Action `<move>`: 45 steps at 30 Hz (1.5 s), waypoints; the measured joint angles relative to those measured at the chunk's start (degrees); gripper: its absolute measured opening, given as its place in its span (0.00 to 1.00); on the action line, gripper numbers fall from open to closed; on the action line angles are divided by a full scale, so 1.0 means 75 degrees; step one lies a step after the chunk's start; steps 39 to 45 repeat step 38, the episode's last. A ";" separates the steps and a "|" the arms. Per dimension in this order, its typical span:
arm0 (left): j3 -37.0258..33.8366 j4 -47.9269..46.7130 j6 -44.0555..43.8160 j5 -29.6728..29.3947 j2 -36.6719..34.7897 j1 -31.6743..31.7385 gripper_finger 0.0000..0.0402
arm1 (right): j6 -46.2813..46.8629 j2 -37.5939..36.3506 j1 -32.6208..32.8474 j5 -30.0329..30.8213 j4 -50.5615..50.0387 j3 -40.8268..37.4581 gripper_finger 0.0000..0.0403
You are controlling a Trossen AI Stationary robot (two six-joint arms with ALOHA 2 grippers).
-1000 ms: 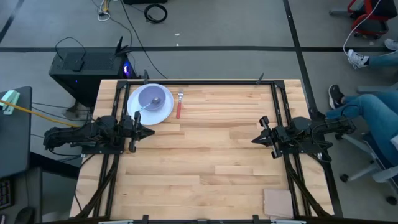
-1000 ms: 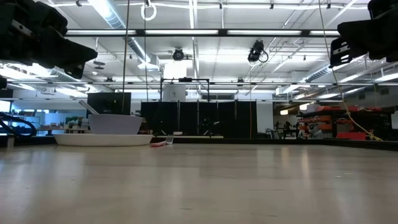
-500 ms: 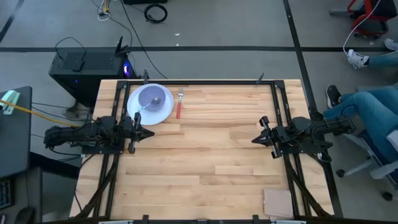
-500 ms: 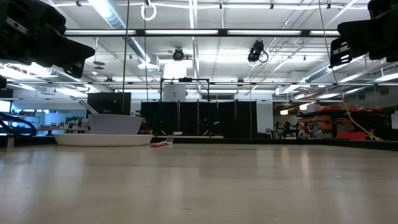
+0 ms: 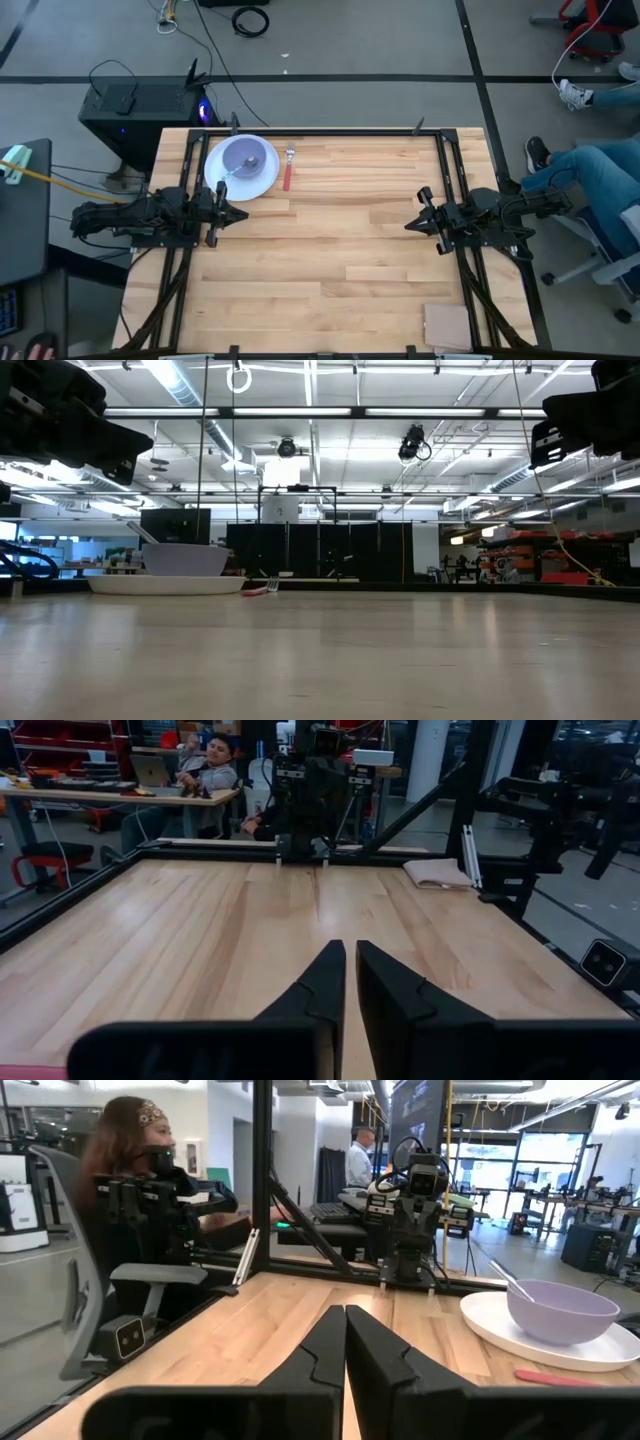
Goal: Set table place
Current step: Return to Home Position
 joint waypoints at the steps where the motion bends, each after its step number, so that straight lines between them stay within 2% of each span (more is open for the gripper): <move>1: 0.0000 0.0001 0.0000 0.0000 0.0000 0.0000 0.09 | -0.0003 0.0000 0.0000 0.0000 0.0000 0.0000 0.05; 8: 0.0000 0.0006 -0.0002 -0.0003 0.0000 0.0000 0.07 | -0.0001 0.0000 0.0001 -0.0003 0.0000 0.0000 0.05; 19: 0.0000 0.0015 -0.0001 -0.0009 0.0000 0.0000 0.10 | -0.0002 0.0000 0.0003 -0.0002 0.0000 0.0000 0.05; 30: 0.0000 0.0017 -0.0004 -0.0009 0.0000 0.0000 0.07 | -0.0003 0.0000 0.0003 0.0000 -0.0003 0.0000 0.05; 45: 0.0000 0.0019 -0.0004 -0.0011 0.0000 0.0000 0.10 | -0.0001 0.0000 0.0002 -0.0002 -0.0002 0.0000 0.05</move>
